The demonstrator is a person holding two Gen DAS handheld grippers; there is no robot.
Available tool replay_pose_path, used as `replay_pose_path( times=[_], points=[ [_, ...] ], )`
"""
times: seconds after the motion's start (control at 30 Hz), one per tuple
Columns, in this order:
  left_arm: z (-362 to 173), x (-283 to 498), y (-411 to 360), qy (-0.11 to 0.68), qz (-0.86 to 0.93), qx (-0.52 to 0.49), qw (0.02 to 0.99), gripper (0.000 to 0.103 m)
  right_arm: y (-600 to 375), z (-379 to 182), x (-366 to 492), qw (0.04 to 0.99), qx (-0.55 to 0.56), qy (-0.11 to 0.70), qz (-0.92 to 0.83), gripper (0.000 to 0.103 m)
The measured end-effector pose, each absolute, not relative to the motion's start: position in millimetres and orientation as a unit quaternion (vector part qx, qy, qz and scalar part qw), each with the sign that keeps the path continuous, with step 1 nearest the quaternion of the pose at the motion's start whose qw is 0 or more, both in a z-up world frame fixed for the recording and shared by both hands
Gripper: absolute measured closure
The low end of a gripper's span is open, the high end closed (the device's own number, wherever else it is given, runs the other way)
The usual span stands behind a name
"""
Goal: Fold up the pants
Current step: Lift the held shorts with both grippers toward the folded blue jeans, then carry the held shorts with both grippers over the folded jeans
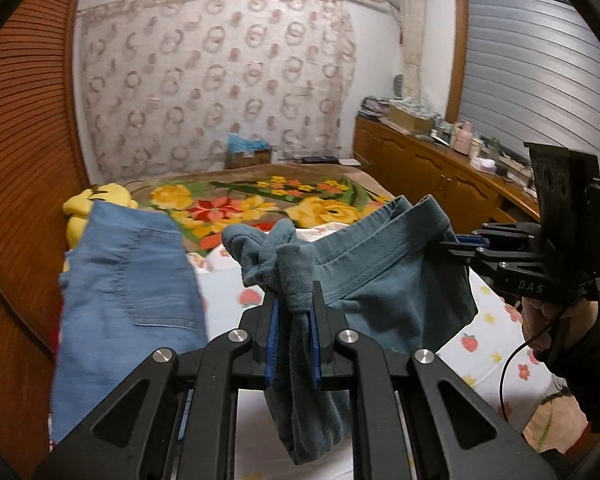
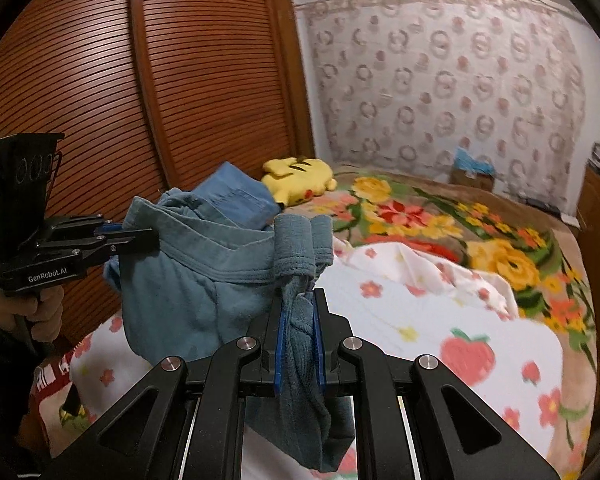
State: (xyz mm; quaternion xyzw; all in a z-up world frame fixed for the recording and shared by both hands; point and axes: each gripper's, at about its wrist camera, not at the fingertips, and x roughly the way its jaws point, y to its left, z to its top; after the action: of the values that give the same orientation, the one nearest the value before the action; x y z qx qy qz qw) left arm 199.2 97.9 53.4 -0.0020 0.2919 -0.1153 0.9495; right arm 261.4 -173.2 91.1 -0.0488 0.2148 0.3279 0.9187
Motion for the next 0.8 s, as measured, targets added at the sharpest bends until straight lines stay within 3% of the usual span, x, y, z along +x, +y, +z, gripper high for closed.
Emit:
replay_pose_path(
  times=[0.8],
  points=[
    [55,189,194,0.241,-0.010,-0.050,0.969,0.089,-65,114,340,0.902,-0.139,0.168,0.372,0.091]
  ],
)
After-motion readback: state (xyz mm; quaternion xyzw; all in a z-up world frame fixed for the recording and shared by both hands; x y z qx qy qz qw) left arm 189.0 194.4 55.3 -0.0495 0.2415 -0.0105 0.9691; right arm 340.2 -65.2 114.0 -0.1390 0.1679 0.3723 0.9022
